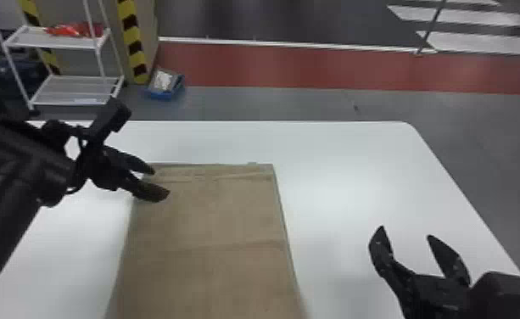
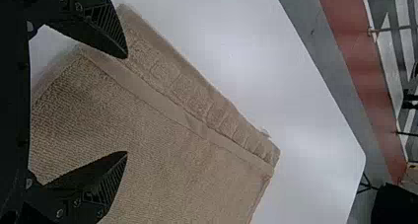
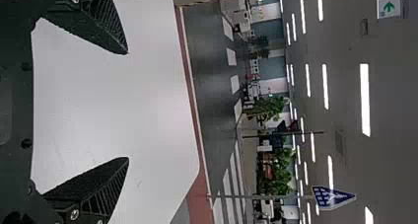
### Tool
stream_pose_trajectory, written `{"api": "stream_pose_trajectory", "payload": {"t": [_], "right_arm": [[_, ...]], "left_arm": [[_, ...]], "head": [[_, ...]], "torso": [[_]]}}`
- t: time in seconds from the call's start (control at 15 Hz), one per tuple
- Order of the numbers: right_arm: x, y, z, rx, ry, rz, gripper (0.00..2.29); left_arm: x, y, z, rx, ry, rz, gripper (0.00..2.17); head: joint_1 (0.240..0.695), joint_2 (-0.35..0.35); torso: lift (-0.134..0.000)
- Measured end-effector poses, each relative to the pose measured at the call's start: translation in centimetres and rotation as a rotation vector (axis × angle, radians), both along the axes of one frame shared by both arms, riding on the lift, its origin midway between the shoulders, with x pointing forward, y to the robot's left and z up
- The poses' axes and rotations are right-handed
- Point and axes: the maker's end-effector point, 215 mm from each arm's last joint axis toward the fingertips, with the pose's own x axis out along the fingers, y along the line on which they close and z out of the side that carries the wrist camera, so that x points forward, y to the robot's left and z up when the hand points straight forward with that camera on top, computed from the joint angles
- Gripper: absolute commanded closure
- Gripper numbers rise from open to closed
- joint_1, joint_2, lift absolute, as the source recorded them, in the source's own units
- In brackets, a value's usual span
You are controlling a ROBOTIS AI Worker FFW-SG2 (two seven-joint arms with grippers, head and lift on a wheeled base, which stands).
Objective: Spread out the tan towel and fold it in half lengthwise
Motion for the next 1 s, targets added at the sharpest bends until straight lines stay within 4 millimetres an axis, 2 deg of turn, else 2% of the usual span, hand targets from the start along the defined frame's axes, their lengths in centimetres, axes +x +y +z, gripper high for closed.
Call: {"api": "stream_pose_trajectory", "payload": {"t": [0.33, 1.0], "right_arm": [[-0.1, -0.2, 0.0, 0.0, 0.001, -0.004, 0.11], [-0.1, -0.2, -0.1, -0.003, 0.002, -0.005, 0.11]], "left_arm": [[-0.1, -0.3, -0.5, 0.035, 0.0, -0.022, 0.21], [0.3, 1.0, -1.1, 0.064, -0.001, 0.002, 0.27]], "head": [[0.695, -0.115], [0.695, -0.101]], "torso": [[-0.123], [-0.123]]}}
